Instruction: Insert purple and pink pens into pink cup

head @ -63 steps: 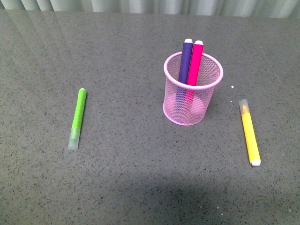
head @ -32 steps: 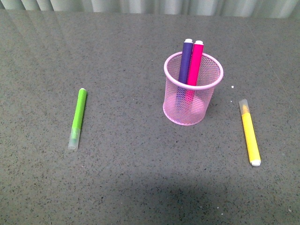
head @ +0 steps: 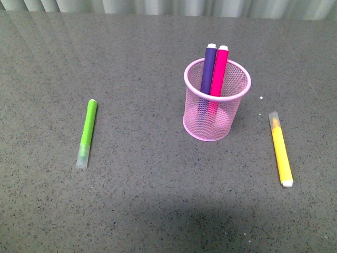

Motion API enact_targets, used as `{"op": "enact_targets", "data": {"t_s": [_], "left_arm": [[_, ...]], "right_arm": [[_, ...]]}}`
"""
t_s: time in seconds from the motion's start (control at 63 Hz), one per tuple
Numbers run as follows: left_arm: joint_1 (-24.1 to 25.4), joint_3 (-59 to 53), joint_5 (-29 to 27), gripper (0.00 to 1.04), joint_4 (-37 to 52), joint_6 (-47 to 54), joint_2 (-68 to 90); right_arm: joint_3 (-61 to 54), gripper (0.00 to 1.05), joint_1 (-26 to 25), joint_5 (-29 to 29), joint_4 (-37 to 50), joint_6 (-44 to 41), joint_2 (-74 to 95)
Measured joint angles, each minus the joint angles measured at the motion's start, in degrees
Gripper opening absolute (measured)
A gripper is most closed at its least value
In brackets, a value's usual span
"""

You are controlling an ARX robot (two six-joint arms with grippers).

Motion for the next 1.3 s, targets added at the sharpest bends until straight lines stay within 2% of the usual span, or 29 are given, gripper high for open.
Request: {"op": "enact_targets", "data": {"t_s": [0.048, 0.095, 0.206, 0.333, 0.571, 1.302], "left_arm": [[0.0, 0.0, 0.0, 0.97, 0.0, 0.0, 0.0], [0.0, 0.0, 0.0, 0.97, 0.0, 0.0, 0.0], [0.0, 0.0, 0.0, 0.97, 0.0, 0.0, 0.0], [0.0, 0.0, 0.0, 0.97, 0.0, 0.0, 0.0], [0.0, 0.0, 0.0, 0.97, 0.0, 0.0, 0.0], [0.0, 0.0, 0.0, 0.97, 0.0, 0.0, 0.0]], "right_arm": [[0.0, 0.03, 0.0, 0.0, 0.0, 0.0, 0.0], [0.0, 0.1, 0.0, 0.0, 0.0, 0.0, 0.0], [0.0, 0.36, 0.0, 0.0, 0.0, 0.0, 0.0], [0.0, 0.55, 0.0, 0.0, 0.0, 0.0, 0.0], [0.0, 0.98, 0.0, 0.0, 0.0, 0.0, 0.0], [0.0, 0.97, 0.0, 0.0, 0.0, 0.0, 0.0]]}}
